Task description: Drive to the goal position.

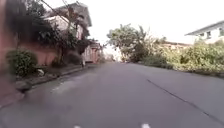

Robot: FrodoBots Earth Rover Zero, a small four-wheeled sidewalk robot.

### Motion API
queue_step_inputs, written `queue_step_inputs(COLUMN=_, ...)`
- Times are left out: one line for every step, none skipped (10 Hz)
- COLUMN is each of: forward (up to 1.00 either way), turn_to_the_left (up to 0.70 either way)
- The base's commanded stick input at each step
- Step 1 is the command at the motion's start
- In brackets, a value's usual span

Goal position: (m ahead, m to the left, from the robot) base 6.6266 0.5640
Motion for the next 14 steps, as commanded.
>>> queue_step_inputs(forward=1.00, turn_to_the_left=0.00)
queue_step_inputs(forward=1.00, turn_to_the_left=0.00)
queue_step_inputs(forward=1.00, turn_to_the_left=0.00)
queue_step_inputs(forward=1.00, turn_to_the_left=0.00)
queue_step_inputs(forward=1.00, turn_to_the_left=0.00)
queue_step_inputs(forward=1.00, turn_to_the_left=0.00)
queue_step_inputs(forward=1.00, turn_to_the_left=0.00)
queue_step_inputs(forward=1.00, turn_to_the_left=0.00)
queue_step_inputs(forward=1.00, turn_to_the_left=0.00)
queue_step_inputs(forward=1.00, turn_to_the_left=0.00)
queue_step_inputs(forward=1.00, turn_to_the_left=0.00)
queue_step_inputs(forward=1.00, turn_to_the_left=0.00)
queue_step_inputs(forward=1.00, turn_to_the_left=0.00)
queue_step_inputs(forward=1.00, turn_to_the_left=0.00)
